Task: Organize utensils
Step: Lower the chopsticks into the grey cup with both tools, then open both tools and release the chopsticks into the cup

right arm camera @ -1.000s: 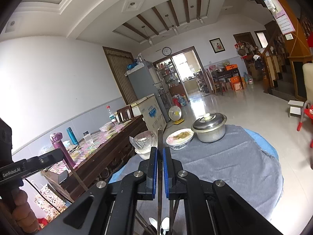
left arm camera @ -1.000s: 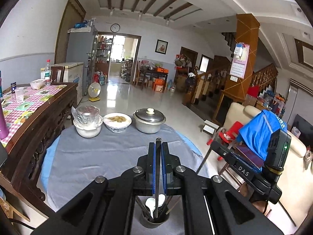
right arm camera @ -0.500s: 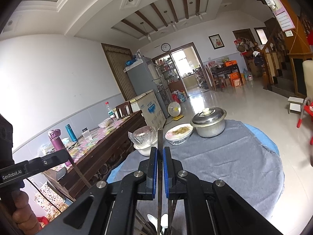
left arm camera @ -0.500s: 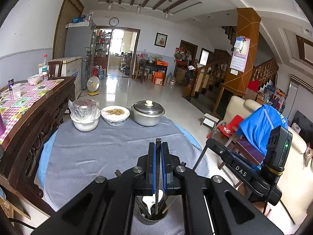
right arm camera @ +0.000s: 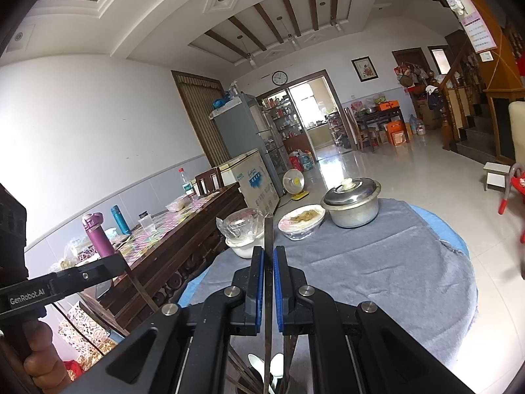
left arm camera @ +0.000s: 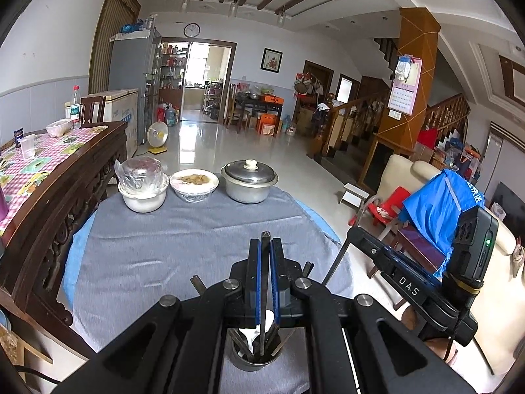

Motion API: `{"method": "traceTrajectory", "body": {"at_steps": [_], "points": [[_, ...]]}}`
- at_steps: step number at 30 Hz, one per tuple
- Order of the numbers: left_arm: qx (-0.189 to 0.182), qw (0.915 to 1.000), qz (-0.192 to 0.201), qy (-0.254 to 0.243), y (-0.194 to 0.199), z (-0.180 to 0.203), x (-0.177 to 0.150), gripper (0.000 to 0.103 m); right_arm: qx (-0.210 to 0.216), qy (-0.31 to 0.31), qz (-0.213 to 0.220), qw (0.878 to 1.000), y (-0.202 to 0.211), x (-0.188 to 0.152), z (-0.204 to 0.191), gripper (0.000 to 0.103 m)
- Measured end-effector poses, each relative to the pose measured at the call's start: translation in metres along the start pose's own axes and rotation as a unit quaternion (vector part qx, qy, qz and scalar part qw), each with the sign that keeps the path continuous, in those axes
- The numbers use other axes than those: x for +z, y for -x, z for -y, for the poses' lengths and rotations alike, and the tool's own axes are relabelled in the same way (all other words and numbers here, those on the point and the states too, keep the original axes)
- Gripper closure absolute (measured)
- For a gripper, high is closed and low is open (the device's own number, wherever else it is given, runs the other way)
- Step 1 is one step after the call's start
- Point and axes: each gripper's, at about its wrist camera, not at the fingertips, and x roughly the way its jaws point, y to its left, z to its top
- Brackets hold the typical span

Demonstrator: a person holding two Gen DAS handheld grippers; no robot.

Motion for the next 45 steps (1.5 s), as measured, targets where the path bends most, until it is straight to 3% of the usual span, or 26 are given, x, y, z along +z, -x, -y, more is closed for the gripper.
{"method": "traceTrajectory", "body": {"at_steps": [26, 45], "points": [[0.017, 0.9990, -0.036, 0.020, -0.028, -0.020, -0.010, 0.098, -0.015, 0.026, -0.022, 0.999, -0.014, -0.014, -0.004, 0.096], [0.019, 0.9972, -0.068, 0.024, -0.047, -0.024, -0.019, 0.098, 0.002, 0.040, -0.077, 0.996, -0.033, -0.031, -0.011, 0.095]]}}
